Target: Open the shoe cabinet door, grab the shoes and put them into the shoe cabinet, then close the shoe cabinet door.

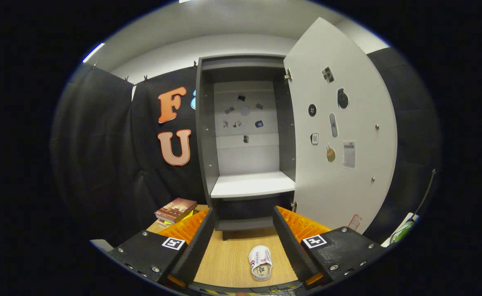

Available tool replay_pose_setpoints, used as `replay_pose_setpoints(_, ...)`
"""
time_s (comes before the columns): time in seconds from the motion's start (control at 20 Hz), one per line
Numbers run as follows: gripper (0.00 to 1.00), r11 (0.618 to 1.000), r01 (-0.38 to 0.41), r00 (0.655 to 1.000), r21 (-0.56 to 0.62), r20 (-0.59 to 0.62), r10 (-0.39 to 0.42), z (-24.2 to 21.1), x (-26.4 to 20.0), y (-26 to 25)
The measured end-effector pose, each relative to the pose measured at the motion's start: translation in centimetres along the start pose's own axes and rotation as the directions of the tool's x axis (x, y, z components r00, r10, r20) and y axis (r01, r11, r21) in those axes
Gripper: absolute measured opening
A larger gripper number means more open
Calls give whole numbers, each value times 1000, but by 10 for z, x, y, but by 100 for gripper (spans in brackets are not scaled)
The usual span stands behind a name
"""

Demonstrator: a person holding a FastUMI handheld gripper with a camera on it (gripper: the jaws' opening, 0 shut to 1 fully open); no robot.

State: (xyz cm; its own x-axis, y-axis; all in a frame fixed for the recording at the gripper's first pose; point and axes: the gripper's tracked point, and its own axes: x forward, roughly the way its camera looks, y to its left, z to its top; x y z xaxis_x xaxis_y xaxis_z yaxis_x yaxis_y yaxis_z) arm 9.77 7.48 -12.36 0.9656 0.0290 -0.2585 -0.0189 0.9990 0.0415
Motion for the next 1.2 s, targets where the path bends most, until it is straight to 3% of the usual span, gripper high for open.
replay_pose_setpoints(0.5,89,998,-10,959,68,-282,29,-130,58,-16)
replay_pose_setpoints(0.85,89,995,-30,872,100,-484,75,-238,90,-21)
replay_pose_setpoints(1.2,89,991,-34,794,127,-599,104,-302,106,-22)
